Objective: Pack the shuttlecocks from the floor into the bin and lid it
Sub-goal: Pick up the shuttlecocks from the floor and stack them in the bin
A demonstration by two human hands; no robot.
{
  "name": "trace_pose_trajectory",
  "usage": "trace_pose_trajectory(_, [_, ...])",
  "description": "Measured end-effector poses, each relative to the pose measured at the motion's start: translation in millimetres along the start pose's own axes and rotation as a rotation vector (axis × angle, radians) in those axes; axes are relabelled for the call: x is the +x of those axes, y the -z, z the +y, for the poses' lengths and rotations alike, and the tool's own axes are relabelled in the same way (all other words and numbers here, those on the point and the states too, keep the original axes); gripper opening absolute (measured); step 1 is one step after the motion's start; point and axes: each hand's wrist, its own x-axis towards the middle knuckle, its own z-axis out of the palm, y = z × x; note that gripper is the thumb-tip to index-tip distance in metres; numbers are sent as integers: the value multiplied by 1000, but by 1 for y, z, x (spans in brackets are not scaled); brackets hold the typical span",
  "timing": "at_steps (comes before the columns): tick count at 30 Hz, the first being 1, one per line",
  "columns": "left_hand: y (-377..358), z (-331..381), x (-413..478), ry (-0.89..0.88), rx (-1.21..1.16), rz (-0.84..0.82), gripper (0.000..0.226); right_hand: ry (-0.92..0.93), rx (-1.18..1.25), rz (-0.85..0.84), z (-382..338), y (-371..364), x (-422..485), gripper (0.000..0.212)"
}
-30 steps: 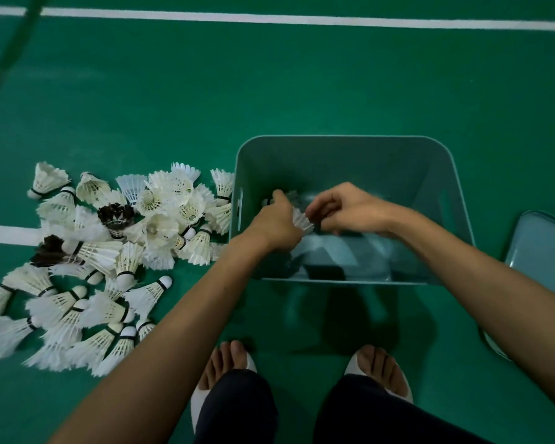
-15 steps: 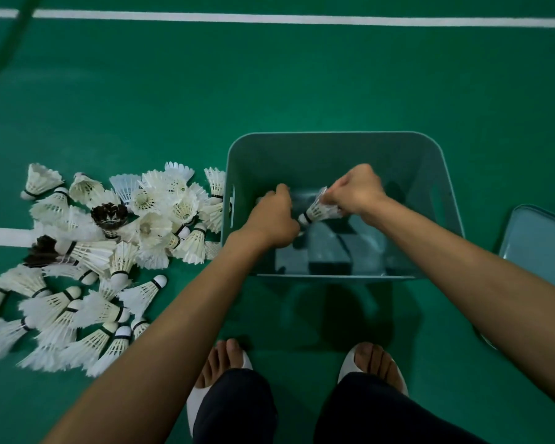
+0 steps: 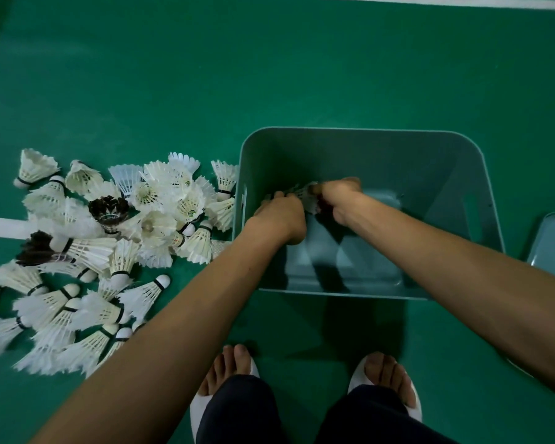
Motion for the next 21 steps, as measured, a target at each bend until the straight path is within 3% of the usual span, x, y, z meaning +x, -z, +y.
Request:
trace_pose_trajectory(4, [7,-1,-12,-55,-47,49,55,7,-38,-38,-4,10,-6,26])
trace_pose_trajectory(8, [26,-4,-50,-283,-197,274,41,250,-443,191,-16,32,-31,40])
trace_pose_trajectory(14, [38,-38,-140,-518,-593,686,25,621,-279,180,-25,56,-140,28])
trace_pose_trajectory(17, [24,-79,-169,-446,-689,795,20,806,-162,18,-7,53,-212,22])
trace_pose_trajectory(19, [9,-113,-178,-342,-664,784,18,885,-125,-163,8,45,-247,9])
trace_pose_trajectory(21, [-7,-149,-182,-219,-541,709,19,926,-138,-328,22,35,-268,14])
